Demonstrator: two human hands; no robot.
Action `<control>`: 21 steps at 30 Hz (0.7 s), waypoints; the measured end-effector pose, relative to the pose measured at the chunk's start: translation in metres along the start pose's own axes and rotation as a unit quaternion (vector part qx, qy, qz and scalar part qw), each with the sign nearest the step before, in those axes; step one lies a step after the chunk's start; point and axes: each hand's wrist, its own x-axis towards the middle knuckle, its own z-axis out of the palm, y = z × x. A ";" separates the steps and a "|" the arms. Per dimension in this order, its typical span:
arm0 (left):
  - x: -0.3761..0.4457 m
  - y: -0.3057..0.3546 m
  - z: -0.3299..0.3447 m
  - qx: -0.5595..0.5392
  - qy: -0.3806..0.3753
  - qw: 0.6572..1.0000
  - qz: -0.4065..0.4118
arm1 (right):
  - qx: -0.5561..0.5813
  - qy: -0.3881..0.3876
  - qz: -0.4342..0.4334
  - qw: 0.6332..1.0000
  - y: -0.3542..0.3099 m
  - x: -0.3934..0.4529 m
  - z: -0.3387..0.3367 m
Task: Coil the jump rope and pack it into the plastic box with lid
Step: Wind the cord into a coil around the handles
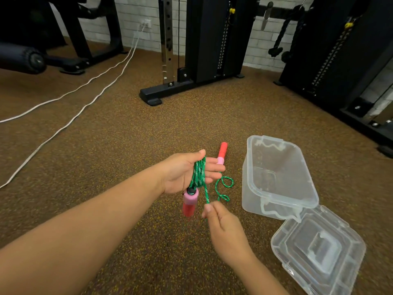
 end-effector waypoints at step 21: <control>-0.023 0.000 0.012 0.351 -0.120 0.924 -0.090 | 0.198 0.039 0.074 0.977 0.001 0.021 -0.030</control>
